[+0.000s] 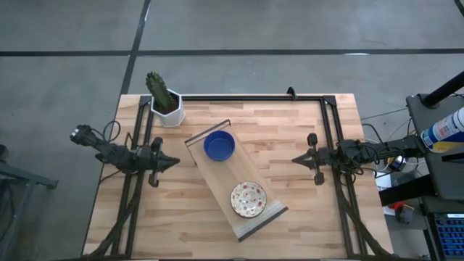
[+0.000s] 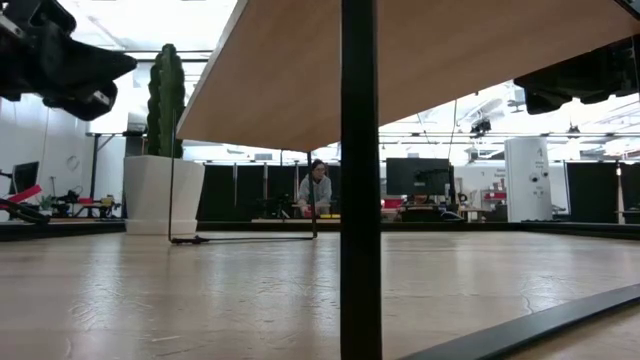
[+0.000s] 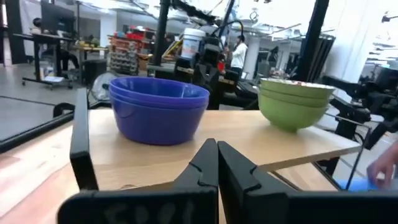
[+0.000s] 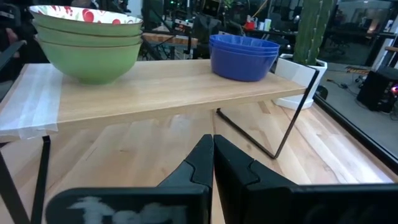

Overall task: Pick & Place Mini bowls
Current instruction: Return to Home Position

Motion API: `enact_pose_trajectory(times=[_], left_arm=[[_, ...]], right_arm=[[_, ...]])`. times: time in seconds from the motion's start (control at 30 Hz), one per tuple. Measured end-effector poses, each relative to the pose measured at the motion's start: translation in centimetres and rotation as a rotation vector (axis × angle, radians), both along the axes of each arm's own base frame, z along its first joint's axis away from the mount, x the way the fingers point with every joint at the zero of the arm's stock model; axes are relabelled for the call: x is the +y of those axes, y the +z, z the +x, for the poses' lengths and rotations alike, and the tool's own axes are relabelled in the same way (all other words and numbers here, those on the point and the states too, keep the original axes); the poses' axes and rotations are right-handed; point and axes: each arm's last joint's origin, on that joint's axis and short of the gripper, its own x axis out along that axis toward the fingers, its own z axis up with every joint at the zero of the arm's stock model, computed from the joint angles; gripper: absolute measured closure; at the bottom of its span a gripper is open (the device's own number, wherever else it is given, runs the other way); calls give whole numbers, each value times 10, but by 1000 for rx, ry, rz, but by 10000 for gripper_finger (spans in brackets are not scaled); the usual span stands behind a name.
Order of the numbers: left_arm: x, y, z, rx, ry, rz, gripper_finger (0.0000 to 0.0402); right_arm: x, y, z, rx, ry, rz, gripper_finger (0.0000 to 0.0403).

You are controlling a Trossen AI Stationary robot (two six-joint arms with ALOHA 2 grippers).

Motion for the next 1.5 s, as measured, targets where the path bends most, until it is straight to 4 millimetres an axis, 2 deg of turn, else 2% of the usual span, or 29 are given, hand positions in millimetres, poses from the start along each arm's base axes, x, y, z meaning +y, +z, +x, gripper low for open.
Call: enact_pose_trajectory(times=[1.5], left_arm=[[-1, -3, 1, 31, 5, 14, 402]], right_arm=[[0, 0, 0, 3, -1, 0, 394]])
